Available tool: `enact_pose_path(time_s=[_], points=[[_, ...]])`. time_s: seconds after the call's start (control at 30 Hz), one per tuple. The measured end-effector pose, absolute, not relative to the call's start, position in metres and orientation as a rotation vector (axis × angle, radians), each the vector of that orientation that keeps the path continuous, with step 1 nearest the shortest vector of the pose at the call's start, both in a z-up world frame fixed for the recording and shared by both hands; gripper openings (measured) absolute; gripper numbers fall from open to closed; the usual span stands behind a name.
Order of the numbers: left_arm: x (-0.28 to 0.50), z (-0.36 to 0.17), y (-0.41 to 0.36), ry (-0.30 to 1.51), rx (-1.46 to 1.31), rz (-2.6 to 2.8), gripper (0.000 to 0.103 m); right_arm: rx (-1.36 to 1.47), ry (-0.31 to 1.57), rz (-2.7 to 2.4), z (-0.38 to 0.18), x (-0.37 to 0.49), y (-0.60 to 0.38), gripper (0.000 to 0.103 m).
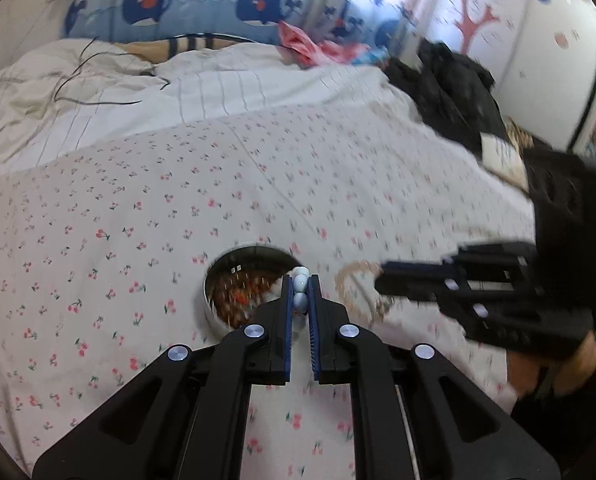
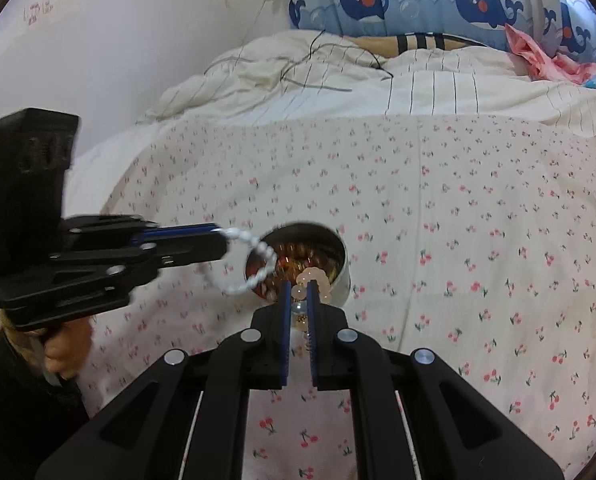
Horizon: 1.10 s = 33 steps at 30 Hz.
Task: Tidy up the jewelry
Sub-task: 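Carry both bead bracelets over the tin and open both tools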
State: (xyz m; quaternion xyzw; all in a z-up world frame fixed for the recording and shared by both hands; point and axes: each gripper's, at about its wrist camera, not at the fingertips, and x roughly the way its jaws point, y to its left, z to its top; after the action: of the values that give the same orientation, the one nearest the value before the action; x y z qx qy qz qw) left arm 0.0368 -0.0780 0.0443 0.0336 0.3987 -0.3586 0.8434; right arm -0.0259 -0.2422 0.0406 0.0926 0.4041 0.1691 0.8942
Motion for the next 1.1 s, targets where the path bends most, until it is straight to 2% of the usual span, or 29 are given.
enact_pose_path(time_s=[0.27, 0.43, 0.53, 0.67, 0.93, 1.0, 1.03, 1.07, 1.1], points=[[0.078, 0.017, -0.087, 0.925, -0.06, -0.723, 0.007, 0.233, 0.816, 0.349, 0.046, -0.012, -0.242, 0.008], [0.094, -0.018, -0.096, 1.038, 0.049, -0.565, 0.007, 0.261, 0.817, 0.348, 0.042, 0.0, -0.239, 0.008], [0.098, -0.017, -0.09, 1.055, 0.019, -0.558, 0.011, 0.293, 0.811, 0.347, 0.041, 0.009, -0.236, 0.008], [0.101, -0.007, -0.071, 1.041, -0.035, -0.542, 0.039, 0.342, 0.812, 0.353, 0.035, 0.02, -0.233, 0.008], [0.103, 0.003, -0.042, 1.032, -0.099, -0.505, 0.047, 0.448, 0.866, 0.402, 0.013, 0.043, -0.221, 0.009], [0.103, 0.004, -0.04, 1.016, -0.092, -0.47, 0.057, 0.438, 0.916, 0.336, 0.002, 0.048, -0.224, 0.01], [0.102, 0.005, -0.039, 1.006, -0.086, -0.452, 0.06, 0.427, 0.925, 0.308, -0.001, 0.049, -0.225, 0.018], [0.101, 0.006, -0.039, 0.996, -0.078, -0.434, 0.065, 0.409, 0.927, 0.271, -0.002, 0.048, -0.227, 0.031], [0.099, 0.006, -0.039, 0.988, -0.071, -0.422, 0.071, 0.399, 0.921, 0.247, -0.001, 0.047, -0.229, 0.035]])
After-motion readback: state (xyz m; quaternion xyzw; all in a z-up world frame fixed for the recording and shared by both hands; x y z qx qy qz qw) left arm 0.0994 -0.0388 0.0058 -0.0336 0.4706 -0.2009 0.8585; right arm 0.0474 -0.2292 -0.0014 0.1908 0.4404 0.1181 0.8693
